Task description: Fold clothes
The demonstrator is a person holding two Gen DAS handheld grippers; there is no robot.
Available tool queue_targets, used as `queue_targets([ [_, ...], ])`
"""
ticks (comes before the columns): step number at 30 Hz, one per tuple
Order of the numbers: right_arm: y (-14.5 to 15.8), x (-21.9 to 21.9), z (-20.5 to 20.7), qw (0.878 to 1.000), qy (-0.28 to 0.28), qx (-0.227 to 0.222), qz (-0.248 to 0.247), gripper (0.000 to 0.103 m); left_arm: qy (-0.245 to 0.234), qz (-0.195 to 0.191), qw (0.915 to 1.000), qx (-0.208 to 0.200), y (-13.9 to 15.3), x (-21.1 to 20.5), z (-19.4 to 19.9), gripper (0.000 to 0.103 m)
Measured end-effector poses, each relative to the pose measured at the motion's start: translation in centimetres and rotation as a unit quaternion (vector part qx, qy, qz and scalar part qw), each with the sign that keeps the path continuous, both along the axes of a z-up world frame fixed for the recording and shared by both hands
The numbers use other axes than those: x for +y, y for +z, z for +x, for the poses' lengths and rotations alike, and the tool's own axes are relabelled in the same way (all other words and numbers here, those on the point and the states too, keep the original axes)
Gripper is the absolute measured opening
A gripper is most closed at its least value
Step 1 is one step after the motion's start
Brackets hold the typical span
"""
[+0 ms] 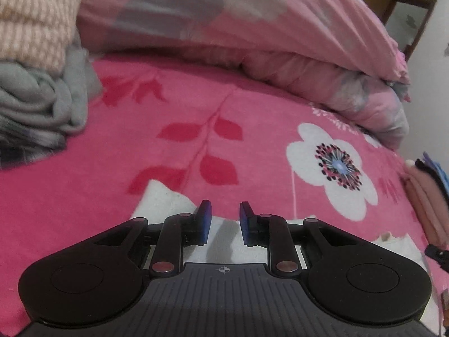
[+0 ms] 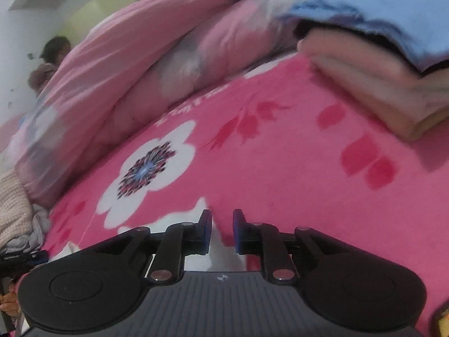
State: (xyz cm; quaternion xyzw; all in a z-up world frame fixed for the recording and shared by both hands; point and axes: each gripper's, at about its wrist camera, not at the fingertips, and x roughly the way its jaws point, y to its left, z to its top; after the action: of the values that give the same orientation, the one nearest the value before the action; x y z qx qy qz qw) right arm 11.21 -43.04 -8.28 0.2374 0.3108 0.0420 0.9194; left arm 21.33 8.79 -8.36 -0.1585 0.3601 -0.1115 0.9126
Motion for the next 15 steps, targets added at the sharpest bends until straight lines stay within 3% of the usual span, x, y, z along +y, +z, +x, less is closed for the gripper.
queue_targets([
  [3,0.9,2.6,-1.1,0.998,0.061,-0.017,0.012,0.018,-0.027,0.012,0.9995,-0.005,0.6,-0.6,-0.7,0.022],
  [5,0.8,3.9,-0.7,0.996,0.083,-0.012,0.007,0.019,-0.020,0.051,0.9984,0.014,0.3,-1.0,-0.4,0.022],
  [7,0.2,3.9,0.6,0.998,0.055,0.007,-0.019,0.019,-0.025,0.070,0.9970,0.020,0.6,-1.4,-1.2,0.022],
  [9,0.5,3.6,0.6,0.995,-0.036,0.021,-0.096,0.020,-0.044,0.069,0.9966,0.015,1.7,-1.8,-2.9,0.022],
  [11,1.7,3.8,-1.2,0.993,-0.060,-0.008,-0.100,0.020,-0.062,0.067,0.9957,0.010,2.7,-2.2,-4.7,0.022],
  [15,3.2,8.6,-6.0,0.995,0.055,-0.058,-0.064,0.024,-0.099,0.065,0.9930,0.000,4.8,-3.0,-8.3,0.027],
])
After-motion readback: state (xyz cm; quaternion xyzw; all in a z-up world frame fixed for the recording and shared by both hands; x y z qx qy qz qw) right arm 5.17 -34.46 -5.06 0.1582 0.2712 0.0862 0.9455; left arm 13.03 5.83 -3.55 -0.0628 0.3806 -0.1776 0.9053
